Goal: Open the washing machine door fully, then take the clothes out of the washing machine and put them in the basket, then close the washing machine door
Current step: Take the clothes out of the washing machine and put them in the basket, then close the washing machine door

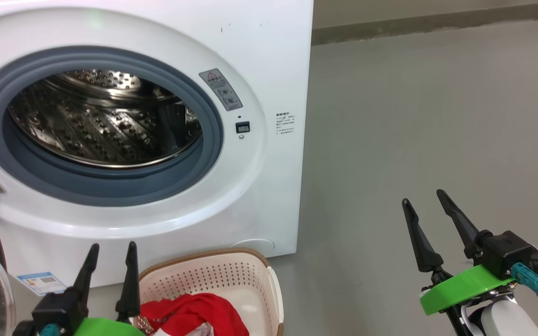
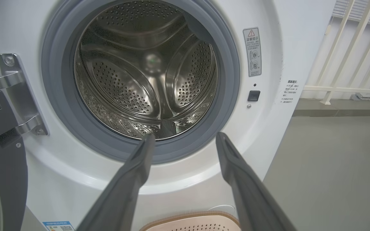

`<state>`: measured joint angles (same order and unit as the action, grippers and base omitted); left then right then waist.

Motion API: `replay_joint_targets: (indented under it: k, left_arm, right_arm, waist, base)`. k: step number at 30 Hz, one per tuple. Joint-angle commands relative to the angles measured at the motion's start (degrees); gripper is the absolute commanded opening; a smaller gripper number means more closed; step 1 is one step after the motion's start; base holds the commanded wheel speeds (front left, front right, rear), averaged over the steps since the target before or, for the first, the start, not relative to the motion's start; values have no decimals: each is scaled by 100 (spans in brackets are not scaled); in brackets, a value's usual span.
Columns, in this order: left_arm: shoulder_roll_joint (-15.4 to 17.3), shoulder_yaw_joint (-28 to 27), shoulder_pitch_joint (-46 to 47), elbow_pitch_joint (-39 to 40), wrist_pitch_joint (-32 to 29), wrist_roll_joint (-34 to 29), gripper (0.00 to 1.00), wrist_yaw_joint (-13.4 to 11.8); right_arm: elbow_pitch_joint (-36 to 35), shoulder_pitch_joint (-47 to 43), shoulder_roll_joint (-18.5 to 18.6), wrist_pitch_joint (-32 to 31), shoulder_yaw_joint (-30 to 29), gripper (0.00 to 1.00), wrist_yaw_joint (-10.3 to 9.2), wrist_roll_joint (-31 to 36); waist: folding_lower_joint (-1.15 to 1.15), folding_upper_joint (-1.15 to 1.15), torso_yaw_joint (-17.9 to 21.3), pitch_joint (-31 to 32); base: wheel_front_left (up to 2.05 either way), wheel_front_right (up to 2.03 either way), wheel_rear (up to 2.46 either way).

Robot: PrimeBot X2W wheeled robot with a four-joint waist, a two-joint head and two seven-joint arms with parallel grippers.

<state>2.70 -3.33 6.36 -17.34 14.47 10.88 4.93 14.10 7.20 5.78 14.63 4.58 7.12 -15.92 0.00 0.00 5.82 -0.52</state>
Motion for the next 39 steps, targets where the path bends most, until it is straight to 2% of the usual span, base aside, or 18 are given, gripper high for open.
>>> replay_joint_targets:
  k: [1,27,39]
  left_arm:
    - [51,-176,-6,184,52,-50,100,37]
    - [51,-318,-371,439,52,-222,100,127]
    - [37,-286,-367,491,52,-266,100,125]
  right_arm:
    - [-153,76,78,37,94,100,36,111]
    - [-208,-166,47,37,56,100,36,111]
    - [-201,-177,68,37,68,100,36,93]
  waist:
    - [0,0,16,93]
    - [0,0,-52,271]
    - [0,0,-93,216]
  base:
    - [0,0,0]
    - [-3,3,0]
    - [-120,120,0]
